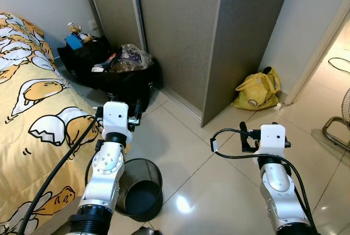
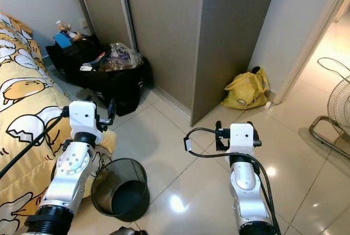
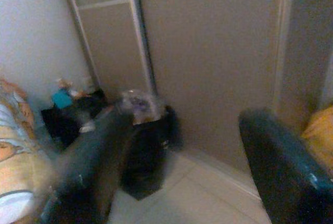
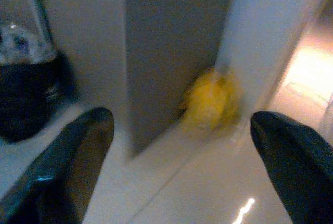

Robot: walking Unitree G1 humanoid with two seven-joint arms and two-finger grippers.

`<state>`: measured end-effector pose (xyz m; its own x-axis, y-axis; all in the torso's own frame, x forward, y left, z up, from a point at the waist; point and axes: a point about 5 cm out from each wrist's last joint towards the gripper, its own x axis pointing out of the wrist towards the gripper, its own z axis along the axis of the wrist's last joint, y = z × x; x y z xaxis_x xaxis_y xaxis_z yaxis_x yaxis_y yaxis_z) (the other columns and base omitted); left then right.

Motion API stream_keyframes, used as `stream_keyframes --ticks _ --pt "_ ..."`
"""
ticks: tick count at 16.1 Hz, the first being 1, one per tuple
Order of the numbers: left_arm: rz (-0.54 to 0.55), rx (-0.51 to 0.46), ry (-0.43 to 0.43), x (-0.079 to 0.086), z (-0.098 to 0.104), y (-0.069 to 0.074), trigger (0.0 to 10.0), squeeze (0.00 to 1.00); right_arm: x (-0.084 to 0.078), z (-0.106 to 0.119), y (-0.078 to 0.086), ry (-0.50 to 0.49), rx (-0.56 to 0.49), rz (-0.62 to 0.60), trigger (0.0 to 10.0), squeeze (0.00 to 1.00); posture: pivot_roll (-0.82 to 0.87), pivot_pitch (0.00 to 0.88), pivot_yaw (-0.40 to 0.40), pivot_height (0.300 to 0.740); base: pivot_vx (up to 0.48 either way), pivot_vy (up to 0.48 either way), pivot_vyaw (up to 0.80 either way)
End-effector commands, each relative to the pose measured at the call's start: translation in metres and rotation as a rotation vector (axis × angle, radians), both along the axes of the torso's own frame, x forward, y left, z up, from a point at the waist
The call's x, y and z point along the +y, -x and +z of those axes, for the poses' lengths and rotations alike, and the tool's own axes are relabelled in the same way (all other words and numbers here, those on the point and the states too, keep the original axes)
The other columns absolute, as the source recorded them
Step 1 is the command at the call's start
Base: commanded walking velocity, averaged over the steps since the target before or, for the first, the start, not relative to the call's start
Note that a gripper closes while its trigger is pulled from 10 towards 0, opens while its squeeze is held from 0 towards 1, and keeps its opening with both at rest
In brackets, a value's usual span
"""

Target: Clean up the room

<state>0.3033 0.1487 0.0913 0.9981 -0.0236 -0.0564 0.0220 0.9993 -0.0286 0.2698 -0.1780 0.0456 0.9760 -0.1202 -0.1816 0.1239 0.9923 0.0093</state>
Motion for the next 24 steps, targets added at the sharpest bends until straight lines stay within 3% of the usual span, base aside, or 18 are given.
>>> stream_keyframes --ticks 1,2,3,5,6,7,8,9,10,11,12,17,21,24 --pt "-0.133 0.060 0.086 -0.025 -0.002 -0.013 10.0 0.00 0.017 0.027 -0.025 -0.075 -0.102 0.046 10.0 0.00 -0.17 0.000 0.079 0.740 0.000 0.000 0.00" --pt "-0.143 0.076 0.094 -0.028 -0.010 -0.014 10.0 0.00 0.015 0.037 -0.032 -0.063 -0.159 0.037 10.0 0.00 -0.17 0.000 0.078 0.740 0.000 0.000 0.00" --pt "-0.142 0.112 0.062 -0.031 -0.018 -0.011 10.0 0.00 0.016 0.036 -0.031 -0.055 -0.153 0.044 10.0 0.00 -0.17 0.000 0.074 0.740 0.000 0.000 0.00" --pt "-0.136 0.084 0.065 -0.024 -0.019 0.003 10.0 0.00 0.015 0.032 -0.018 -0.075 -0.146 0.061 10.0 0.00 -0.17 0.000 0.072 0.740 0.000 0.000 0.00" --pt "-0.126 -0.087 0.017 -0.011 -0.009 0.019 10.0 0.00 0.008 0.029 0.000 -0.042 -0.193 0.061 10.0 0.00 -0.16 0.000 0.069 0.740 0.000 0.000 0.00" --pt "-0.139 -0.123 -0.035 -0.007 -0.008 0.027 10.0 0.00 0.004 0.025 0.010 -0.019 -0.201 0.070 10.0 0.00 -0.16 0.000 0.067 0.740 0.000 0.000 0.00" --pt "-0.142 -0.119 -0.008 -0.010 -0.007 0.026 10.0 0.00 0.002 0.025 0.015 -0.024 -0.218 0.066 10.0 0.00 -0.15 0.000 0.063 0.740 0.000 0.000 0.00" --pt "-0.198 -0.182 -0.024 -0.018 -0.001 0.029 10.0 0.00 0.001 0.022 0.017 -0.037 -0.207 0.059 10.0 0.00 -0.16 0.000 0.062 0.740 0.000 0.000 0.00" --pt "-0.124 -0.160 0.036 -0.012 -0.004 0.023 10.0 0.00 0.000 0.021 0.015 -0.031 -0.213 0.047 10.0 0.00 -0.15 0.000 0.056 0.740 0.000 0.000 0.00" --pt "-0.133 -0.137 0.063 -0.013 -0.004 0.019 10.0 0.00 0.004 0.024 0.010 -0.029 -0.222 0.056 10.0 0.00 -0.16 0.000 0.064 0.740 0.000 0.244 0.00" --pt "-0.156 -0.113 0.063 -0.013 -0.005 0.018 10.0 0.00 0.005 0.022 0.005 0.019 -0.194 0.063 10.0 0.00 -0.16 0.000 0.074 0.740 0.000 0.480 0.50" --pt "-0.196 -0.087 0.044 -0.018 -0.012 0.021 10.0 0.00 0.015 0.010 0.006 -0.033 -0.148 0.134 10.0 0.00 -0.16 0.000 0.081 0.740 0.000 0.259 0.69" --pt "-0.231 -0.110 0.047 -0.018 -0.012 0.029 10.0 0.00 0.022 0.006 0.005 -0.052 -0.135 0.176 10.0 0.00 -0.14 0.000 0.085 0.740 0.000 -0.480 0.59" --pt "-0.101 -0.051 0.013 -0.008 -0.016 0.018 10.0 0.00 0.030 0.013 -0.003 -0.090 -0.155 0.253 10.0 0.00 -0.15 0.000 0.081 0.740 0.000 0.000 0.53"
